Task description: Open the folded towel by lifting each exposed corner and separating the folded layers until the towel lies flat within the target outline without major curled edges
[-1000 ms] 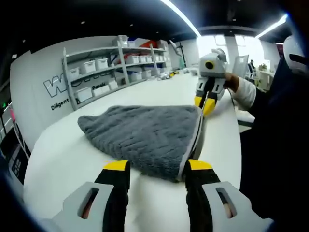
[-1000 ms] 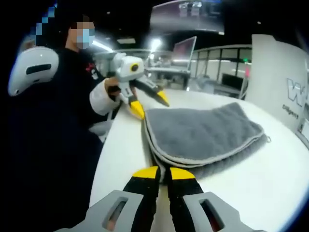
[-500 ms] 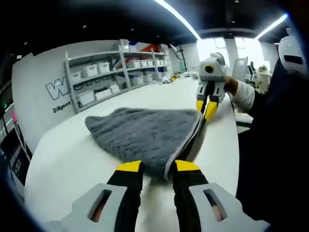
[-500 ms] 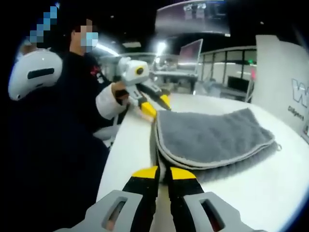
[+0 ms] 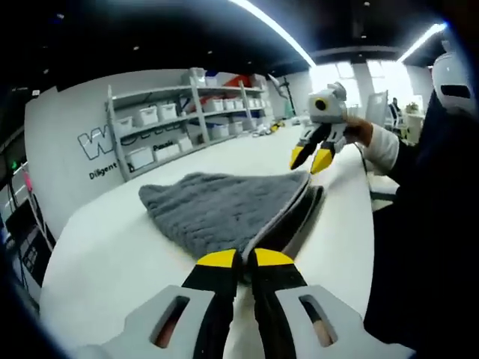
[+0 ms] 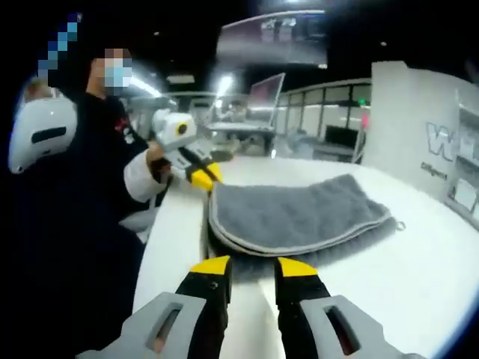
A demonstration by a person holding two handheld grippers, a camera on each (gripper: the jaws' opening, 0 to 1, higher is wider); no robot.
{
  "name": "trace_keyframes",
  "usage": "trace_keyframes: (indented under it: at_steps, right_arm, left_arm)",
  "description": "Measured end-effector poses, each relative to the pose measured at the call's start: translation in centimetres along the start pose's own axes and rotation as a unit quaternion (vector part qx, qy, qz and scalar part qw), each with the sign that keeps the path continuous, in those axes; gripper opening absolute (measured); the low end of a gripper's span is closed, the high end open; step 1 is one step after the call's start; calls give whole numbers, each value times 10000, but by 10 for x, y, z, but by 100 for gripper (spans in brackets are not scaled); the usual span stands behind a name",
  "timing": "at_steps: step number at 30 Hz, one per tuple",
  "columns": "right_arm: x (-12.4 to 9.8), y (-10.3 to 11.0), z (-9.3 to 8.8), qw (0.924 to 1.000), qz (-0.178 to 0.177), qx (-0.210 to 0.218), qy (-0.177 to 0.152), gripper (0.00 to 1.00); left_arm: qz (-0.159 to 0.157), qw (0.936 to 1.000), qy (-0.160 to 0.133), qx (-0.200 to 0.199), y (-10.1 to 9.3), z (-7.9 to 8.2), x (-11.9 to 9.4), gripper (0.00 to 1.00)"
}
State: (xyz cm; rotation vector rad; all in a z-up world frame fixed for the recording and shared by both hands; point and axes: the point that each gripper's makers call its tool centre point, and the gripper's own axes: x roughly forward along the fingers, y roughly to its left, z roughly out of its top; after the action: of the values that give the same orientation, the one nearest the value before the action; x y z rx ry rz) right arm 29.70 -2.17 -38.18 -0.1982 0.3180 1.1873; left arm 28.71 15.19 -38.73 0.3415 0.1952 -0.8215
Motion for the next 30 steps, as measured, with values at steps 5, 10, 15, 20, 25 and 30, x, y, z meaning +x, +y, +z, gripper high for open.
trace_keyframes:
  at_steps: [5,10,15,20,25,30]
  right_arm:
    - [0,-27,-9,9978,-609,199,153,9]
    - [12,-25,0,9968,-603,520,-102,6]
    - [31,-26,-4,9957,-801,474,39,0]
    - [41,-32,-13,9929,-1096,238,392,0]
    - [50,-30,-15,9932,-1075,126,427,0]
    - [57,-29,-14,9931,-1085,-8,444,0]
  left_arm:
    - [425,9990,-41,87,9,2,-4,4]
    - [497,9987,-39,-110,12,2,-5,3]
    - [515,9986,26,-72,11,-1,-6,3]
    - [554,9983,138,-137,10,-5,-11,3]
    - [555,9974,374,-263,7,-11,-18,3]
    - [525,9967,497,-366,0,-13,-26,3]
